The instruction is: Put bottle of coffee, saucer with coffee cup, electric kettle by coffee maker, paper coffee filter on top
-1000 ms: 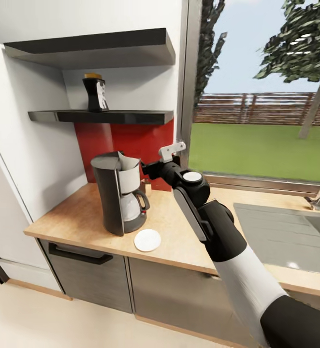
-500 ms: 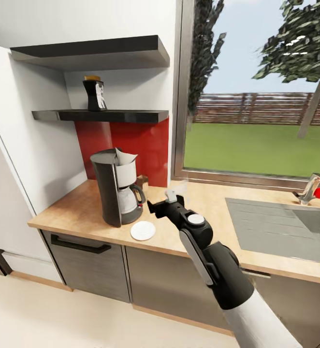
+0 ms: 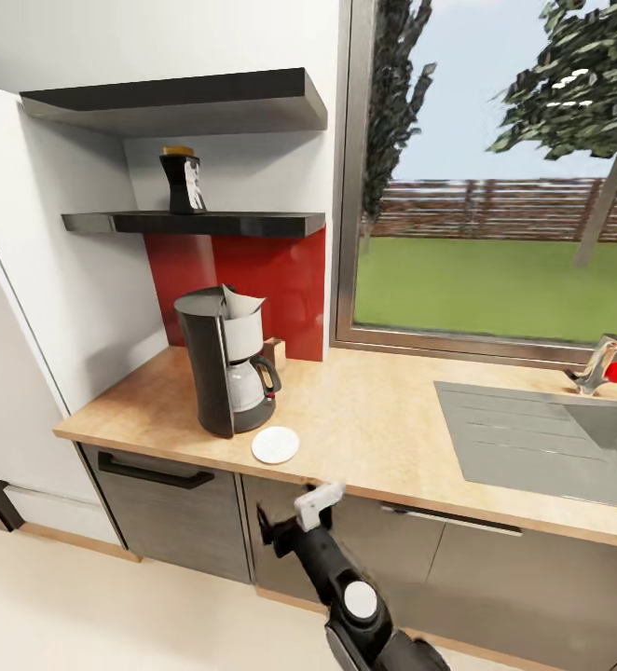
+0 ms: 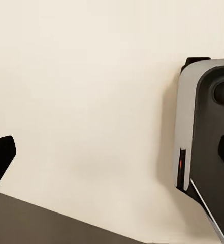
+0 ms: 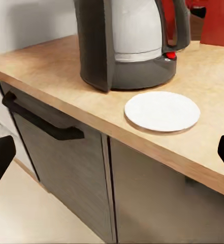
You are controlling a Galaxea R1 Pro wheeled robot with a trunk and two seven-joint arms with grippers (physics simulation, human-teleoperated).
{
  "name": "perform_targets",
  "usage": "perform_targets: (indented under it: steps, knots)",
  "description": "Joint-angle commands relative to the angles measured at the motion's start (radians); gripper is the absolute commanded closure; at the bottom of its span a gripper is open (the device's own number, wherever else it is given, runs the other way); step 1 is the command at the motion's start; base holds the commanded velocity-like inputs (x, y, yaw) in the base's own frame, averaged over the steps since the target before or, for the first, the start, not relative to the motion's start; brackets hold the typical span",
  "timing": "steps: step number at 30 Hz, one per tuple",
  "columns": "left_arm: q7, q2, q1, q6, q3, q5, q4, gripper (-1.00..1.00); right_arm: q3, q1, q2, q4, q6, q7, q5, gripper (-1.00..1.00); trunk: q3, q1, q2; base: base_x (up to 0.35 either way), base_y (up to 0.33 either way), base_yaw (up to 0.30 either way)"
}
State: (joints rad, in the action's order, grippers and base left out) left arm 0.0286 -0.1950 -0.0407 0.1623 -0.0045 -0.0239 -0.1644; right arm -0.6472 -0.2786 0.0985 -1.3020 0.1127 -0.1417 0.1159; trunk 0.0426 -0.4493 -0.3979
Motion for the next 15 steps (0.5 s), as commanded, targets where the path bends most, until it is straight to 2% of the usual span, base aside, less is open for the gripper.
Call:
perform_targets:
  steps: [1, 2, 5, 9, 12, 15]
  knots:
    - [0.002, 0.001, -0.001, 0.009, -0.001, -0.003, -0.008, -1.00, -0.031, 0.007, -0.008, 0.043, -0.064, -0.009, -0.012, -1.00, 0.002, -0.001, -0.002, 0.000, 0.000, 0.000]
    - [0.002, 0.002, -0.001, 0.013, 0.000, -0.003, -0.011, -1.00, -0.044, 0.010, -0.011, 0.064, -0.095, -0.009, -0.020, -1.00, 0.002, -0.001, -0.002, 0.000, 0.000, 0.000]
    - [0.002, 0.006, -0.001, 0.041, 0.000, -0.004, -0.016, -1.00, -0.101, 0.028, -0.019, 0.207, -0.262, -0.016, -0.046, -1.00, 0.002, -0.001, -0.002, 0.000, 0.000, 0.000]
    - [0.002, 0.006, -0.001, 0.052, 0.000, -0.005, -0.018, -1.00, -0.122, 0.040, -0.015, 0.368, -0.394, -0.049, -0.051, -1.00, 0.002, -0.001, -0.002, 0.000, 0.000, 0.000]
    - [0.002, 0.007, -0.001, 0.056, 0.001, -0.005, -0.019, -1.00, -0.125, 0.043, -0.013, 0.452, -0.443, -0.069, -0.045, -1.00, 0.002, -0.001, -0.002, 0.000, 0.000, 0.000]
    - [0.002, 0.009, -0.001, 0.058, 0.004, -0.005, -0.019, -1.00, -0.124, 0.045, -0.013, 0.526, -0.460, -0.077, 0.005, -1.00, 0.002, -0.001, -0.002, 0.000, 0.000, 0.000]
